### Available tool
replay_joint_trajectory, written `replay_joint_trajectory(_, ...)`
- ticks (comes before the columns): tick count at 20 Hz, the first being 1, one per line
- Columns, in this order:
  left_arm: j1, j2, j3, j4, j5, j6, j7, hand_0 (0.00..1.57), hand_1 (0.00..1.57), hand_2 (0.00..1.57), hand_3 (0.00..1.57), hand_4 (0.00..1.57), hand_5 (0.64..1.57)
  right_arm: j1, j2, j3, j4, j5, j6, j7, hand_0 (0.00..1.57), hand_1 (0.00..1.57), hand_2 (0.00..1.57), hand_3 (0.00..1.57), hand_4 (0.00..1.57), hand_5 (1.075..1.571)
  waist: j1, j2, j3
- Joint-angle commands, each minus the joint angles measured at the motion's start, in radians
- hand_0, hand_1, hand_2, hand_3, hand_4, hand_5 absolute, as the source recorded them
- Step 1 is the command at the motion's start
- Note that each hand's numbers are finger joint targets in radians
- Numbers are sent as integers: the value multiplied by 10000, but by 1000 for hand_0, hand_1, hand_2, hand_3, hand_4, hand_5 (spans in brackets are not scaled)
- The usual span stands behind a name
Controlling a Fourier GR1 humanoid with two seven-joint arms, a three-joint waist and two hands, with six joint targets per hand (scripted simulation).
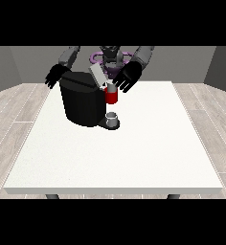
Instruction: Insert the coffee pod into the coffee machine and close the lid
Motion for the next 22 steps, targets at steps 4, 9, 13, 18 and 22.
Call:
replay_joint_trajectory(4,273,-234,-19,8,-63,201,-165,1211,1211,1239,1123,460,1571,-256,-494,-437,117,-318,301,294,0,0,0,0,366,1571,54,156,-15)
replay_joint_trajectory(9,17,-254,-174,3,-198,-220,119,1134,1134,1170,999,457,1571,-214,-18,-150,172,28,-250,210,0,0,0,0,408,1571,170,-144,-13)
replay_joint_trajectory(13,-155,32,-115,40,-254,-295,-37,1056,1056,1108,937,393,1571,-1,213,181,241,316,-303,-342,0,0,0,0,434,1571,190,120,-13)
replay_joint_trajectory(18,129,-101,-168,56,-480,315,-219,1073,1073,1125,967,364,1571,-79,143,59,-36,102,-283,74,0,0,0,0,459,1571,5,94,-15)
replay_joint_trajectory(22,91,313,-81,160,-411,28,-917,912,912,1022,865,363,1571,-348,44,-71,-239,112,-406,59,0,0,0,0,411,1571,12,504,-17)
